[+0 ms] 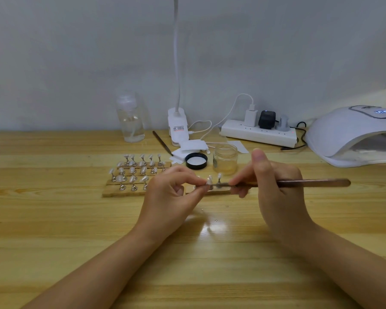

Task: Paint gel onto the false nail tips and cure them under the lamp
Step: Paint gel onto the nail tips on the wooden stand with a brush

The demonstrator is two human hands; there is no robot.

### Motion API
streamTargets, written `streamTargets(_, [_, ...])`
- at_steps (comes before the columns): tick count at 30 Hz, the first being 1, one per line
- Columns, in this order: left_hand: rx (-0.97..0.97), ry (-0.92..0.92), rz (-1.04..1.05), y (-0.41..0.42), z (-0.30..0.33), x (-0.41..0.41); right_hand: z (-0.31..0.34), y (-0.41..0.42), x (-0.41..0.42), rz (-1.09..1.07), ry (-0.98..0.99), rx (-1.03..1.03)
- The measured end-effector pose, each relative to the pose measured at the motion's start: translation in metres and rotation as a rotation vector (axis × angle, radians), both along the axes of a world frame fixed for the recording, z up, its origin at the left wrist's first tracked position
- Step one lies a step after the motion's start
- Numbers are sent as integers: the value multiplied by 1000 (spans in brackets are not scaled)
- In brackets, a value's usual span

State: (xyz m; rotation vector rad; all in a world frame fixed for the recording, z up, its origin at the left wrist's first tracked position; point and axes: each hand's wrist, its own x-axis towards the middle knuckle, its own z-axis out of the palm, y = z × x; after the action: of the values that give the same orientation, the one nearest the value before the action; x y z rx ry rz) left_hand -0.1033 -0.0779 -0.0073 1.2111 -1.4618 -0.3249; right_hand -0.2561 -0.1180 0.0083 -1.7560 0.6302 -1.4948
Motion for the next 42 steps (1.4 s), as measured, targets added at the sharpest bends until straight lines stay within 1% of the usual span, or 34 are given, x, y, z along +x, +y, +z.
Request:
streamTargets(3, [9,11,-1,0,0,0,0,-1,1,-6,40,-19])
streamTargets(6, [12,-4,3,1,1,0,1,0,0,14,13,49])
streamTargets(9, [21,7,2,0,0,0,1,0,0,-8,15,11])
streamTargets(13, [21,-3,-12,1,0,0,1,-1,0,7,23,70])
streamTargets(17, [32,-4,2,1,1,0,1,-2,0,-14,-4,28])
streamTargets(21, [43,-20,0,1,2,0,1,-2,0,-3,18,81])
streamTargets(24, [45,-9,-6,1,2,-1,1,-2,0,-9,-4,39])
streamTargets(28, [43,-20,-22,2,3,-1,0,-3,0,-3,17,84])
streamTargets(32, [43,-20,-10,1,2,-1,1,-3,0,-5,-9,35])
streamTargets(36, [37,-28,-24,2,2,0,0,-4,0,4,13,106])
streamTargets(39, [37,-35,-27,2,2,0,2,-3,0,-19,-8,77])
streamTargets(42, [28,-45,-15,1,1,0,1,-4,0,-3,34,108])
